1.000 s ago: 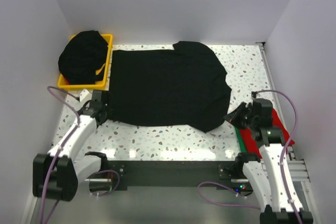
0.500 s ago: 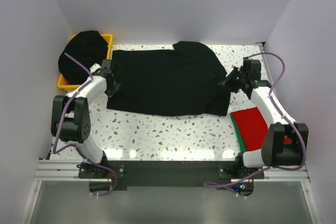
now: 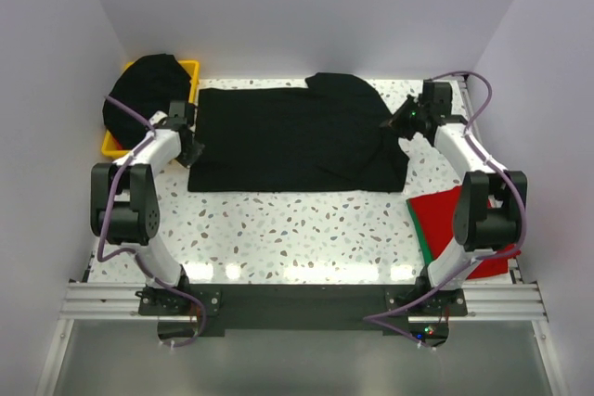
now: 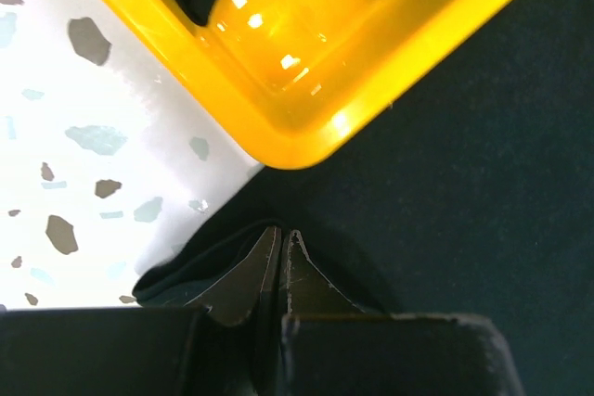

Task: Fold and stack the t-shirts
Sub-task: Fold the tshirt

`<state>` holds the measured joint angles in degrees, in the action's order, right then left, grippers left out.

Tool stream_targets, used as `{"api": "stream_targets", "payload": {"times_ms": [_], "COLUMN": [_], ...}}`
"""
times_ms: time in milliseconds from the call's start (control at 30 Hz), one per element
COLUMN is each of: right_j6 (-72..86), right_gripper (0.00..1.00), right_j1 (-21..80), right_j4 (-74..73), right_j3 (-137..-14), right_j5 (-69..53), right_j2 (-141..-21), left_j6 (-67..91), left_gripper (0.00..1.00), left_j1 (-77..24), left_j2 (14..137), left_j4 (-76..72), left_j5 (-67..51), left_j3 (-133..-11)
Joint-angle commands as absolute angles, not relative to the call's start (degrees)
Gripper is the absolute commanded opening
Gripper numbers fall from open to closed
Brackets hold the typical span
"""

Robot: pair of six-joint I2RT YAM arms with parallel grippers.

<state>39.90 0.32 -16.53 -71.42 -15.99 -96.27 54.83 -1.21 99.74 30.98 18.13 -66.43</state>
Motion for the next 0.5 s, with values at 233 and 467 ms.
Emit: {"api": "stream_targets", "payload": {"times_ms": [233, 467], "right_j6": [39.9, 39.8], "right_gripper": [0.0, 0.0], "right_j1": [0.2, 0.3], "right_j4": [-15.1, -14.6], "right_j3": [-79.6, -78.2], "right_j5": [-15.2, -13.7], "right_j2": [-100.0, -99.2], "left_j6": [53.8, 53.4], "left_gripper": [0.0, 0.0], "left_j1": [1.7, 1.8], "left_j2": [97.9, 96.2], "left_j4": [30.1, 29.1], "left_j5": [17.7, 17.3], "left_j3": [-67.5, -66.5]}}
